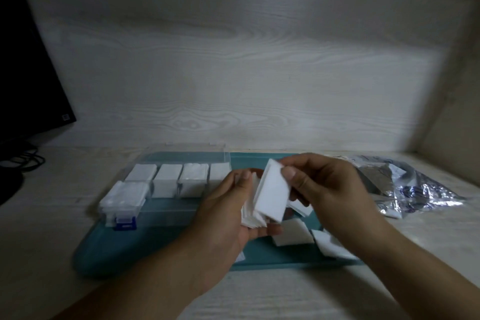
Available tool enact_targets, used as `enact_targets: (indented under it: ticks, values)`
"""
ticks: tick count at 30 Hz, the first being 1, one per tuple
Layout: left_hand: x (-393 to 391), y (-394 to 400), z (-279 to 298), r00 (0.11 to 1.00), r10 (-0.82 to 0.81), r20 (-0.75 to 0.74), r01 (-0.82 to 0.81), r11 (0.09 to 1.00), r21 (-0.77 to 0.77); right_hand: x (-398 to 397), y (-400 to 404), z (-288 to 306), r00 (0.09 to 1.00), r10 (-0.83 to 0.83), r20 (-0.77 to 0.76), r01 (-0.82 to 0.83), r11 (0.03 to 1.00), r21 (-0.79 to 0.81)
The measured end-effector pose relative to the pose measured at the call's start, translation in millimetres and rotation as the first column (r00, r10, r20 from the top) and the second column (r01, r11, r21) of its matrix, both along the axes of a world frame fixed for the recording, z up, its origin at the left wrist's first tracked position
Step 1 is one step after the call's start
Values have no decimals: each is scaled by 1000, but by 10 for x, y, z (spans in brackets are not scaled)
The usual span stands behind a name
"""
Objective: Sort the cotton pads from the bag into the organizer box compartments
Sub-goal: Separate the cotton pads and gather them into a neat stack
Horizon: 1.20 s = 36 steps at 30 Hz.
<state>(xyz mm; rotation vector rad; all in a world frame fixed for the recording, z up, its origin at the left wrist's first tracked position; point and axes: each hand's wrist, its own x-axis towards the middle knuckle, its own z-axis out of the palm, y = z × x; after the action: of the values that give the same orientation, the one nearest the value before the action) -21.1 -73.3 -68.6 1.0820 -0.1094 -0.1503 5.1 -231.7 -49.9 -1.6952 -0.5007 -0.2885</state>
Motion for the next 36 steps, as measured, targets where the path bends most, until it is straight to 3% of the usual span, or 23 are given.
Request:
enact_targets:
  ticks: [3,5,7,10,15,24,36]
  values:
    - [-8,-17,-10,996,-75,-51,73,996,-53,-14,51,-127,996,-58,71,70,981,-181]
    - [2,-10,-12,994,-77,-75,70,994,-89,-16,36,-174,953,-126,275,225,903,-367]
    - [17,5,-13,993,-59,-98,48,992,-113,-37,29,-160,913,-125,388,293,862,-413]
    - [37,32,-6,992,-9,-123,-7,992,-124,-77,-22,-106,960,-22,281,142,899,-414]
    - [39,24,1,996,-10,-92,-1,993,-118,-96,-51,-115,970,138,198,12,793,-609]
    - [39,21,-16,997,-14,-71,6,993,-116,-93,-11,-126,954,183,239,-8,809,-588]
    - [-36,1,51,996,-61,-57,52,988,-146,-68,-17,-127,977,176,120,-91,856,-510]
